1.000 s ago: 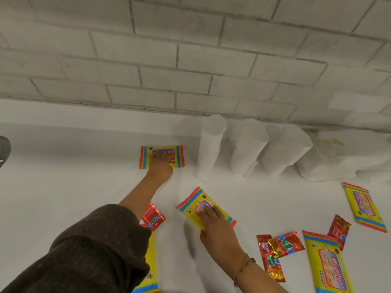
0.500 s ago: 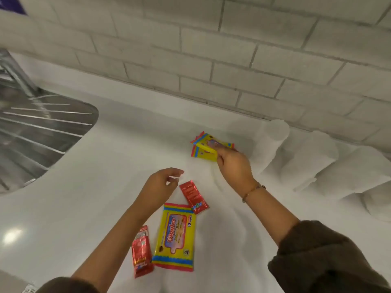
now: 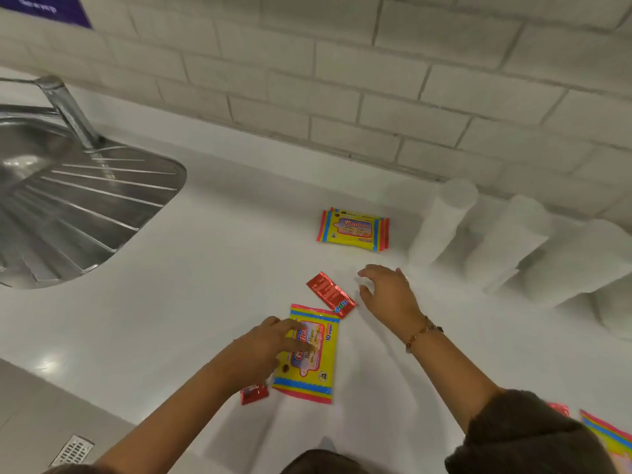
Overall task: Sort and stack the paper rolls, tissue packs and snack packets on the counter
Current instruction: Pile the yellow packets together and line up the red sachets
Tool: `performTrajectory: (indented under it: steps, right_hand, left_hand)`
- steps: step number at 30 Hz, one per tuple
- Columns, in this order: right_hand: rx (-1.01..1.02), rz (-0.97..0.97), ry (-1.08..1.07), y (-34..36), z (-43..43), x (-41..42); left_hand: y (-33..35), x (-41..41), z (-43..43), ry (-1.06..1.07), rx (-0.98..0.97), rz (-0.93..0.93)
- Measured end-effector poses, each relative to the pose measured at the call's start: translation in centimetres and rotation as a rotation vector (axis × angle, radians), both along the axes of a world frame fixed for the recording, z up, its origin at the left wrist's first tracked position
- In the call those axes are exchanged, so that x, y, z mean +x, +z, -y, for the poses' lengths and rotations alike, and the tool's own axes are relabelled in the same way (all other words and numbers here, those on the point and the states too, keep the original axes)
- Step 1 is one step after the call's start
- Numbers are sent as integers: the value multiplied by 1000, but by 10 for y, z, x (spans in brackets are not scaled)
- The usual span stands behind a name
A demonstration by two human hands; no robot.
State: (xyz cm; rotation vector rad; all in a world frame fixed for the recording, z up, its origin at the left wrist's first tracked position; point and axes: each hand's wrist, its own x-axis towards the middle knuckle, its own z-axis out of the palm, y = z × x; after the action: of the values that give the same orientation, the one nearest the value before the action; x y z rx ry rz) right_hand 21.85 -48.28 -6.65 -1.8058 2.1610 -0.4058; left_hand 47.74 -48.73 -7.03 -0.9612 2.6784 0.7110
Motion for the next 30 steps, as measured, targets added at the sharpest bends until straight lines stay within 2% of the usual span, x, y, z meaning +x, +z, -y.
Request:
performTrajectory:
  steps: [5, 9, 12, 15, 17, 25, 30]
  right_hand:
    - [-12, 65, -99, -2, -62, -10]
    - [-39, 83, -236, -2, -113, -25]
    - [-54, 61, -361, -1, -151, -43]
    - [-117, 33, -537, 1, -187, -61]
    - [-140, 25, -663, 2, -213, -73]
    - [121, -105, -1061, -14, -296, -103]
    - [291, -81, -1057, -16, -310, -116]
  left_hand:
    - [-10, -20, -2, -236, -230, -145]
    - [-11, -50, -18, -326, -219, -297]
    - [-6, -75, -26, -246, -251, -418]
    - [12, -101, -33, -75, -123, -479]
    - [23, -121, -37, -37, -79, -500]
    - [43, -181, -61, -62, -39, -575]
    - [49, -197, -65, -96, 0, -563]
